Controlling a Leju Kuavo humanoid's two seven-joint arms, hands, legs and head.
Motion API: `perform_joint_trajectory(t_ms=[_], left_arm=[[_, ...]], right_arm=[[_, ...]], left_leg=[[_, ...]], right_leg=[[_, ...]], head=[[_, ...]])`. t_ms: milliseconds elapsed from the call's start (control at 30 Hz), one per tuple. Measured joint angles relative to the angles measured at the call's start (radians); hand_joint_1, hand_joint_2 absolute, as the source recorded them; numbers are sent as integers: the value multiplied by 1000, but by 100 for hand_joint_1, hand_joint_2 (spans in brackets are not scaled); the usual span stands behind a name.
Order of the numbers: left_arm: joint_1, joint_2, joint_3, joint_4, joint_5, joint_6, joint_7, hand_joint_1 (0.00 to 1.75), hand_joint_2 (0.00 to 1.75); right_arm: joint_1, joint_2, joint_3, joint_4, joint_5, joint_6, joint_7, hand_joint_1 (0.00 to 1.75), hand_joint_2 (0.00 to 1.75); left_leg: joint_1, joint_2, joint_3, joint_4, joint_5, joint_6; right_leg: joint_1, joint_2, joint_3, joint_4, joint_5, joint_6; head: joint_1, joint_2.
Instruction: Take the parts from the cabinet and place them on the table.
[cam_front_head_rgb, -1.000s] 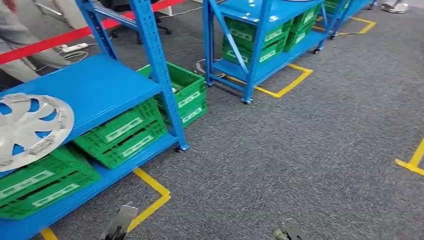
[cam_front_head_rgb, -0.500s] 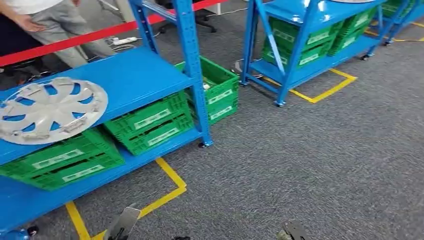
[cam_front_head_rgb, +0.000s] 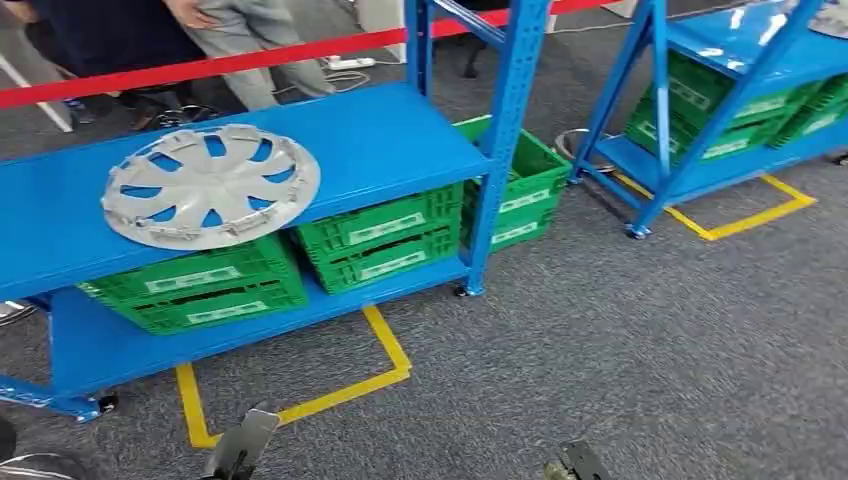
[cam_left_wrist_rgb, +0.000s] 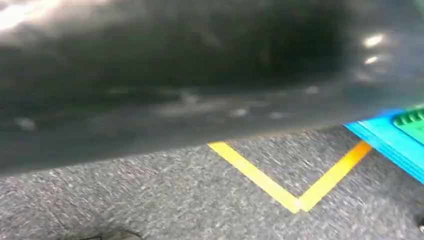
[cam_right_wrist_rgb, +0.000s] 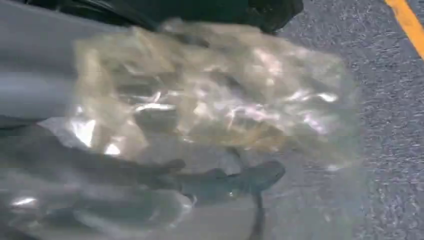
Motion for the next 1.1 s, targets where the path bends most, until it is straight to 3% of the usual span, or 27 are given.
perform_joint_trajectory(t_ms=[33,67,100,133,233,267,300,333,400,433,467,500,533,567,600,633,700,767,833,867,900,933,967,1000,1033,1067,1100], left_arm=[[-1,0,-2,0,0,0,-1,0,0],[-2,0,-3,0,0,1,-2,0,0],[-4,0,-5,0,-1,2,-2,0,0],[-9,0,-6,0,-1,2,-2,0,0],[-4,1,-8,0,-2,3,-2,0,0],[-3,5,-8,0,-2,4,-2,0,0],[-4,3,-10,0,-2,4,-2,0,0],[-8,3,-11,0,-2,4,-2,0,0],[-11,1,-16,1,-1,4,-3,0,0],[-9,1,-18,1,-1,2,-3,0,0],[-7,0,-19,1,-1,2,-3,0,0],[-6,1,-22,1,-1,2,-3,0,0],[-6,2,-23,1,-1,2,-3,0,0],[-7,2,-24,1,0,2,-3,0,0],[-8,3,-24,1,0,3,-3,0,0],[-11,3,-24,1,-1,3,-3,0,0],[-15,2,-26,1,0,3,-3,0,0],[-9,3,-26,2,0,4,-2,0,0],[-11,3,-27,2,0,5,-2,0,0],[-17,1,-28,2,0,5,-2,0,0],[-18,0,-30,2,0,5,-2,0,0],[-16,0,-31,2,0,5,-2,0,0],[-11,0,-31,2,0,5,-2,0,0],[-8,0,-32,2,0,5,-2,0,0],[-6,0,-32,2,0,5,-2,0,0],[-6,0,-32,2,1,5,-2,0,0],[-6,0,-32,2,2,5,-2,0,0]], right_arm=[[-1,-1,0,0,0,0,0,0,0],[-2,-2,0,0,0,0,0,0,0],[-2,-2,0,0,0,1,0,0,0],[-1,-2,0,0,0,2,0,0,0],[-2,-2,2,0,3,3,0,0,0],[-3,-1,4,-1,4,5,0,0,0],[-3,-5,5,-1,6,5,-1,0,0],[-2,-5,6,-1,8,6,-2,0,0],[3,-6,6,0,8,6,-3,0,0],[3,-6,6,0,9,7,-3,0,0],[3,-6,6,0,10,7,-3,0,0],[2,-6,6,0,10,7,-3,0,0],[1,-6,6,0,10,7,-3,0,0],[0,-6,6,0,10,7,-3,0,0],[0,-5,6,0,10,7,-4,0,0],[-1,-6,6,-1,10,7,-5,0,0],[-1,-6,6,-1,11,7,-3,0,0],[-5,-6,8,-3,14,8,-3,0,0],[-10,-6,9,-3,16,9,-4,0,0],[-8,-6,10,-3,16,10,-3,0,0],[-6,-6,11,-3,17,10,-3,0,0],[-2,-6,12,-3,18,10,-3,0,0],[3,-6,14,-3,18,11,-3,0,0],[4,-7,14,-3,19,11,-3,0,0],[4,-7,14,-3,19,11,-3,0,0],[3,-8,14,-3,19,11,-3,0,0],[4,-8,14,-3,19,11,-3,0,0]], left_leg=[[1,-15,2,1,-1,-2],[2,-27,3,2,-3,-6],[1,-37,2,4,-4,-12],[-1,-51,-7,12,-5,-18],[5,-80,-17,7,5,-36],[6,-78,-18,12,0,-40],[-1,-20,-28,36,-16,-47],[2,20,-58,96,-49,-52],[6,50,-144,267,-121,-59],[8,52,-173,322,-132,-60],[9,53,-180,329,-121,-60],[9,55,-163,295,-87,-58],[8,61,-126,220,-38,-51],[4,81,-79,126,10,-40],[-9,140,-44,52,27,-24],[-24,178,-31,38,2,-14],[-21,149,-32,24,-5,-9],[-12,110,-13,17,-6,-1],[-4,88,4,10,-11,8],[-3,72,4,10,-14,11],[-2,55,6,10,-20,12],[-2,39,10,10,-25,12],[-2,22,17,10,-31,11],[-2,6,26,11,-37,8],[-1,-8,38,11,-44,4],[1,-21,51,11,-53,-1],[3,-32,64,13,-60,-6]], right_leg=[[-2,7,33,-88,58,0],[-6,30,71,-179,108,0],[-12,86,92,-224,104,-1],[-14,92,104,-245,100,-6],[-6,60,103,-238,102,-24],[-16,45,108,-245,105,-31],[-14,35,112,-246,103,-37],[-12,19,115,-246,99,-44],[-7,-15,120,-246,91,-49],[-7,-29,123,-246,87,-49],[-6,-41,128,-246,83,-48],[-6,-55,135,-246,78,-48],[-4,-69,145,-246,71,-46],[-2,-83,157,-246,63,-44],[-2,-95,161,-248,54,-39],[7,-110,164,-247,44,-30],[9,-139,182,-255,42,-22],[7,-148,202,-247,46,-7],[-1,-37,157,-163,27,-2],[-3,-13,107,-87,11,2],[-3,-4,48,-7,-27,5],[-3,-2,4,42,-56,6],[-3,-2,-25,56,-56,8],[-3,-1,-33,28,-31,9],[-4,1,-22,-31,13,9],[-5,8,1,-111,69,10],[-10,39,21,-193,142,13]], head=[[0,0],[1,0],[1,0],[0,0],[0,0],[1,0],[-4,0],[-16,0],[-14,0],[-13,0],[-14,0],[-14,0],[-14,0],[-14,0],[-13,0],[-12,0],[-11,0],[-14,0],[-5,0],[-3,0],[-1,0],[0,0],[0,0],[0,0],[0,0],[0,0],[1,0]])
